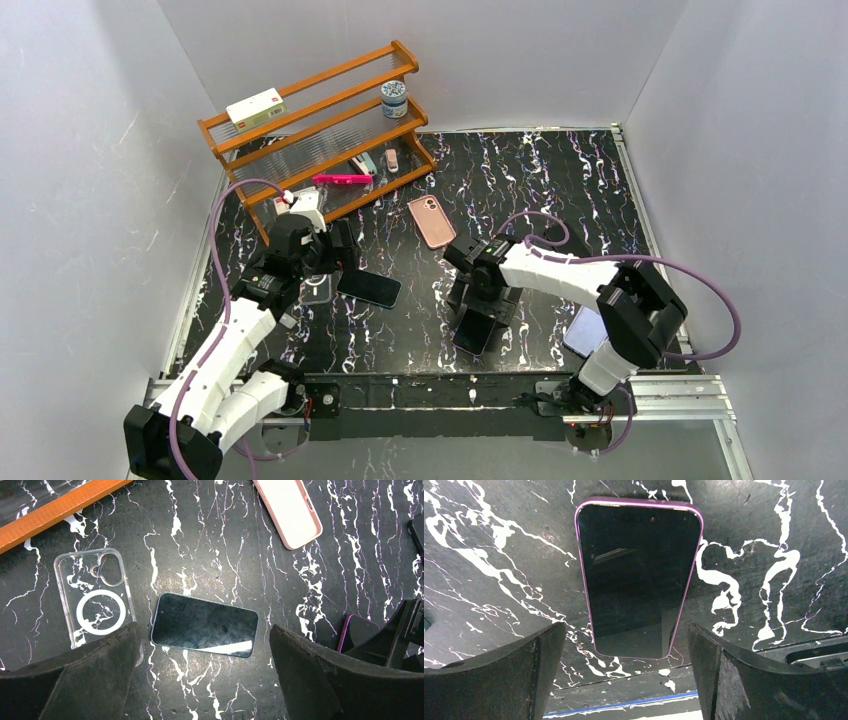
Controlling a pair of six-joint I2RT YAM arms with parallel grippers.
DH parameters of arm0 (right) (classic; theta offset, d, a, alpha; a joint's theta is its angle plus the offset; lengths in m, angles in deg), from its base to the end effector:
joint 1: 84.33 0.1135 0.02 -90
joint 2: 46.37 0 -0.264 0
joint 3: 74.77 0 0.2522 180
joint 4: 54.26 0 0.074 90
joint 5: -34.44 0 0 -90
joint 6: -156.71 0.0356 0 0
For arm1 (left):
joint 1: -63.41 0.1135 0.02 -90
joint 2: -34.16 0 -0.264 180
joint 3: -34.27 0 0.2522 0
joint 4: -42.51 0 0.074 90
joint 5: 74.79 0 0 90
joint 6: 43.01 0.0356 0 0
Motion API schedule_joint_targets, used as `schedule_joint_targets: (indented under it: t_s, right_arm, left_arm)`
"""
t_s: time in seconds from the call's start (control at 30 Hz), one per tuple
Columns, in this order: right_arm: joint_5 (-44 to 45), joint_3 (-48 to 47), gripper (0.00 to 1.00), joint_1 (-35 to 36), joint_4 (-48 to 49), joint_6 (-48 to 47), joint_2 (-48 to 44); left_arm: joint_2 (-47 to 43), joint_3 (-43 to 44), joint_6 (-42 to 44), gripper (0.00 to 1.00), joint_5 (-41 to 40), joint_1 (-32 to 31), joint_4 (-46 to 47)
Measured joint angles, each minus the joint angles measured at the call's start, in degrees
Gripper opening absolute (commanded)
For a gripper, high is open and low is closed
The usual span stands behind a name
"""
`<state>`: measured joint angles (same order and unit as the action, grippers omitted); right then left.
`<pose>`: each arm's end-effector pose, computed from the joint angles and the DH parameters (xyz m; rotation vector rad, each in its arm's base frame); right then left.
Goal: Put the phone into the phone case
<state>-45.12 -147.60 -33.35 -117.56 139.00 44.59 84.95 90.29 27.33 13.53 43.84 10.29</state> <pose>0.1815 0.2137 0.1912 0.5576 2.8561 0.0656 0.1906 -0.0666 0.2913 -0.0202 2.0649 -0.3964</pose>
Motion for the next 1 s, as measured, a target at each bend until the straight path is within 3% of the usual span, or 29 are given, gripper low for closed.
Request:
schedule_joint_targets:
  t_s: [0.83, 1.0]
  right_arm:
    - [0.24, 4.57, 0.99, 1.53, 3.32, 0.5, 1.92]
    - [0.37, 4.94, 0.94, 1.55, 4.81, -0.98, 1.7]
  left_arm:
    - [-0.24, 0.0, 0.44, 0.98, -0.98, -0.42, -0.02]
    - [-0.11, 0.0, 0.42, 0.98, -0.98, -0.44, -0.02]
